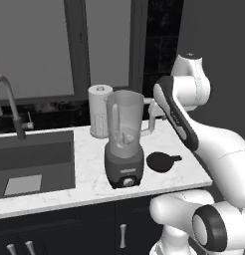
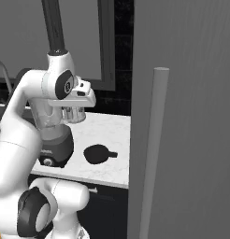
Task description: Close the lid blender by securely placing the lid on top.
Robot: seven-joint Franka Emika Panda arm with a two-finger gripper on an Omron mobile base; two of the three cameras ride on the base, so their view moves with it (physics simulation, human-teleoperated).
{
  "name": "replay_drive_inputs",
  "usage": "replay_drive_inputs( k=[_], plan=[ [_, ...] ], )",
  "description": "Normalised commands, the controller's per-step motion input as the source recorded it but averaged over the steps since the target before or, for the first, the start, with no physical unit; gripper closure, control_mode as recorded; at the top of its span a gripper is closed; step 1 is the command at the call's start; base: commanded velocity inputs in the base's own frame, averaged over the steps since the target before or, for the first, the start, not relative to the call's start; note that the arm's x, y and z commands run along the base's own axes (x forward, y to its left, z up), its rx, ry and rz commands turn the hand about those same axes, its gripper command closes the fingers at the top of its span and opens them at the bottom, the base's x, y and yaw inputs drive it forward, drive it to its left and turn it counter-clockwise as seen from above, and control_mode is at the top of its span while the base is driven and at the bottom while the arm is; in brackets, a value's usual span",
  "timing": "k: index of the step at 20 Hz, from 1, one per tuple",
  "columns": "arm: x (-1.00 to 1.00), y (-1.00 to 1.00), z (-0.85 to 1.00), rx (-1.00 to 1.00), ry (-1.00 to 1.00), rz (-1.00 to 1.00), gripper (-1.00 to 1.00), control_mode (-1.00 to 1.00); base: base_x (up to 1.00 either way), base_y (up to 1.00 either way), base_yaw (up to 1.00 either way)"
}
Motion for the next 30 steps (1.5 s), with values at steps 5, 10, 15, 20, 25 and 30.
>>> replay_drive_inputs(
  k=[5,10,15,20,25,30],
  plan=[
    [-0.07,0.0,-0.07,-0.01,0.0,0.0,-1.0,-1.0,0.0,0.0,0.0],
    [0.0,-0.02,-0.3,-0.01,-0.01,0.0,-1.0,-1.0,0.0,0.0,0.0],
    [-0.24,-0.13,-0.24,-0.08,-0.1,0.11,-1.0,-1.0,0.0,0.0,0.0],
    [0.0,-0.01,-0.08,-0.25,0.01,0.26,-1.0,-1.0,0.0,0.0,0.0],
    [0.0,-0.32,-0.02,-0.17,0.11,0.33,-1.0,-1.0,0.0,0.0,0.0],
    [0.0,-0.43,-0.15,-0.03,0.13,0.33,-1.0,-1.0,0.0,0.0,0.0]
  ],
)
